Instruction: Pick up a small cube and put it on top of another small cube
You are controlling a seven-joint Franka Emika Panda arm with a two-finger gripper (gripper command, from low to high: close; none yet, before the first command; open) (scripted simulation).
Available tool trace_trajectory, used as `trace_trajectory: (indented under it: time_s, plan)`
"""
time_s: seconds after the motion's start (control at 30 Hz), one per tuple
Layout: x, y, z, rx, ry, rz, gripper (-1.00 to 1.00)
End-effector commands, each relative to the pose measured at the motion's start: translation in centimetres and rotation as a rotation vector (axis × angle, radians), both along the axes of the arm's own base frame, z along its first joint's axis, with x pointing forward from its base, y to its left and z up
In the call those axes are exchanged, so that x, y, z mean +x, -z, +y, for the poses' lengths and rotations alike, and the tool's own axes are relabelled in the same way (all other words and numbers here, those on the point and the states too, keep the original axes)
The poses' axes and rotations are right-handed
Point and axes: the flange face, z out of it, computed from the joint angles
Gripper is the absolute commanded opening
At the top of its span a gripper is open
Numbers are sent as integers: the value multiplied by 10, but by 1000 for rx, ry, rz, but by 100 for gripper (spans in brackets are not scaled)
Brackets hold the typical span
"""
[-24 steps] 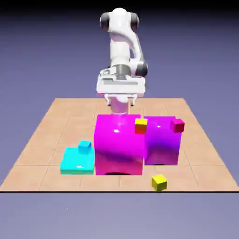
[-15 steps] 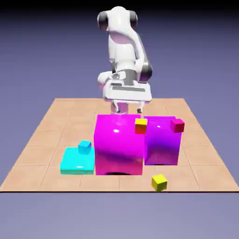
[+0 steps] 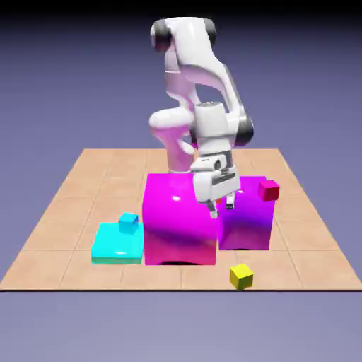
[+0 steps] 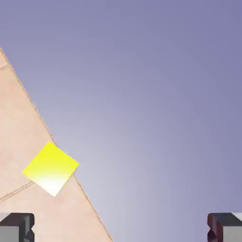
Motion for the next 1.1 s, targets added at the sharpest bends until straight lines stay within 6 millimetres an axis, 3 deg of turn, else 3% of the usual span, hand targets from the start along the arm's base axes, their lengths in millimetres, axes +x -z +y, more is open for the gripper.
trace_trajectory:
  time_s: [0.0,0.57,0.6,0.7,0.73,0.87,0.9,0.93,0.97,1.07]
  plan:
    - [2,7,4,-15,-40,15,100]
    - [12,131,93,-241,-806,219,100]
    - [13,136,94,-247,-840,227,100]
    - [31,136,61,-207,-805,231,100]
    - [31,136,61,-207,-805,231,100]
    - [30,200,64,-208,-806,230,100]
    - [30,206,64,-207,-805,231,100]
    - [30,206,64,-207,-805,231,-100]
    - [30,206,64,-207,-805,231,-100]
    - [32,157,63,-209,-807,229,-100]
